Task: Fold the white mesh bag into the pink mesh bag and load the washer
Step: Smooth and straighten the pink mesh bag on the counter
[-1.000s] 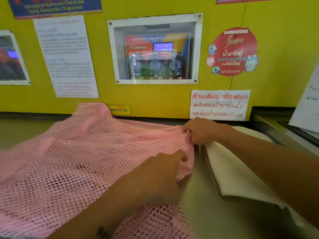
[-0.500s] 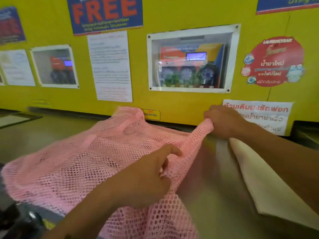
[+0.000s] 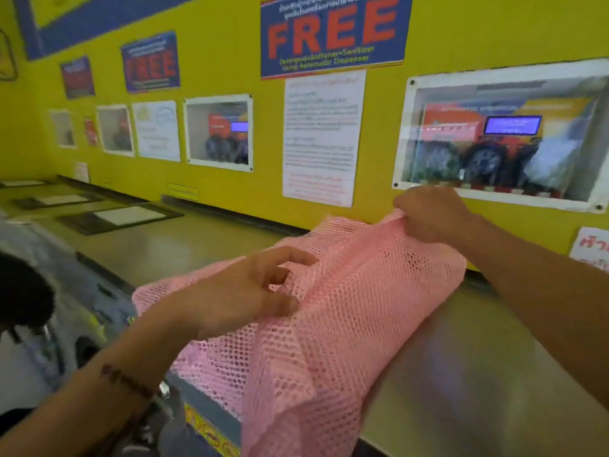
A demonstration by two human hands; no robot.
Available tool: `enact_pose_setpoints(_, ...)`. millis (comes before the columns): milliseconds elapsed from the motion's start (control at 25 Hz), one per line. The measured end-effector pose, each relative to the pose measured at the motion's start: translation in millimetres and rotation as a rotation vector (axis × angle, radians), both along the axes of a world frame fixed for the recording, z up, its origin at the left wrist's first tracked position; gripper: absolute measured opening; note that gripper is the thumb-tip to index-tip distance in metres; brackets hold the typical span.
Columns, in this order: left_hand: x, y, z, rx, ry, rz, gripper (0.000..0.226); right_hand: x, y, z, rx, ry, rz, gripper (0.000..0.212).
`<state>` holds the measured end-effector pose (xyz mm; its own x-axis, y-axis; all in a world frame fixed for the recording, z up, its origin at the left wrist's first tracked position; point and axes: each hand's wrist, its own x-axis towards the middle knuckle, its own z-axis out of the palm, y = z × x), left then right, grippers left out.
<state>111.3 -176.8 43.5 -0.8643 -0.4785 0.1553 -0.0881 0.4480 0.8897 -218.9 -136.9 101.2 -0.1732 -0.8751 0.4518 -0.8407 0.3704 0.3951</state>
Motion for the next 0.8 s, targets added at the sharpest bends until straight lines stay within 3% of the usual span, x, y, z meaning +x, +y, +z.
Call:
enact_pose_setpoints(200, 40.6, -87.4, 29.5, -0.130, -0.063, 0.223, 0.051, 43.4, -101.3, 24.2, 0.048, 0.051, -0.036, 0.027)
enact_pose_setpoints(280, 45.4, -129.0, 36.2, -0.345, -0.182, 0.439, 0.052, 54.2, -139.9, 18.8, 0.040, 0.052, -0.064, 0.029)
enact_pose_setpoints(400, 32.4, -162.3, 21.3, -0.686, -0.439, 0.701, 0.065, 68.3, -179.4, -5.4, -0.004, 0.033, -0.125, 0.050)
enact_pose_setpoints(480, 10.6, -155.5, 0.8, -0.750, -0.352, 0.624, 0.067, 82.5, -191.4, -22.6, -0.012, 0.045, -0.132, 0.062)
enact_pose_setpoints(560, -9.4, -138.0, -24.3, -0.732, -0.292, 0.430, 0.060, 96.4, -189.5, -36.2, -0.011, 0.018, -0.071, 0.052)
enact_pose_setpoints(680, -19.1, -130.5, -63.3, -0.657, -0.557, 0.220, 0.067, 100.5, -165.4, -48.3, 0.053, -0.253, 0.013, 0.021)
enact_pose_setpoints(720, -17.6, -133.2, -72.2, -0.665, -0.610, 0.202, 0.069, 96.6, -155.0, -54.2, 0.127, -0.377, 0.007, 0.020)
enact_pose_setpoints(800, -15.4, -139.2, -80.1, -0.691, -0.616, 0.209, 0.071, 80.6, -133.1, -70.8, 0.313, -0.498, -0.056, 0.045)
